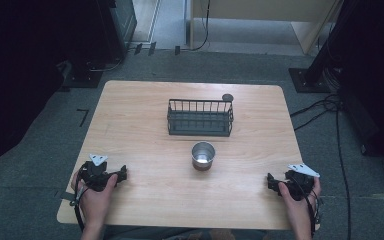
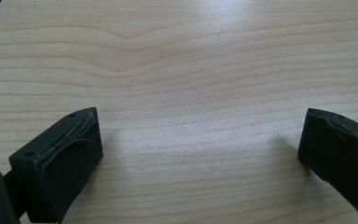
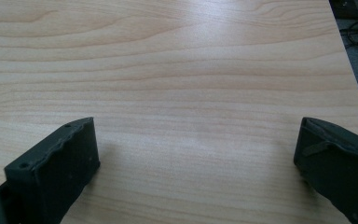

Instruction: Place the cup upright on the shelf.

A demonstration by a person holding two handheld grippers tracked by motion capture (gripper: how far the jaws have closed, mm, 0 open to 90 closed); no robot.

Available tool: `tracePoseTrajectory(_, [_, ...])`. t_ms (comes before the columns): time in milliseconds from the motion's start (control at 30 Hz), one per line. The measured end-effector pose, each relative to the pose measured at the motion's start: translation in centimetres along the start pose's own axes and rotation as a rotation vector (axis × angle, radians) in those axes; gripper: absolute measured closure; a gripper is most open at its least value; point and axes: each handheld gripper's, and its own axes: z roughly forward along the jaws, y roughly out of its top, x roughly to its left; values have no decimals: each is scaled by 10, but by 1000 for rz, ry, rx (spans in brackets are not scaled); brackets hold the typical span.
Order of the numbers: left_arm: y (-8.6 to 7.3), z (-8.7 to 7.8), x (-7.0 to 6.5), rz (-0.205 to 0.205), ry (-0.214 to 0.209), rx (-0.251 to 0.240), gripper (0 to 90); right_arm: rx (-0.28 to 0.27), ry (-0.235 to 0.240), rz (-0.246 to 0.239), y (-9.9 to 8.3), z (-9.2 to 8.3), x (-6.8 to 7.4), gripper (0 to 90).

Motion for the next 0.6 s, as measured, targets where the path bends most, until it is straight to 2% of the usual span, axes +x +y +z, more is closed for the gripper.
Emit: tracePoseTrajectory(600, [0, 0, 1, 6, -5, 1, 0, 2, -2, 0, 1, 0, 0, 0])
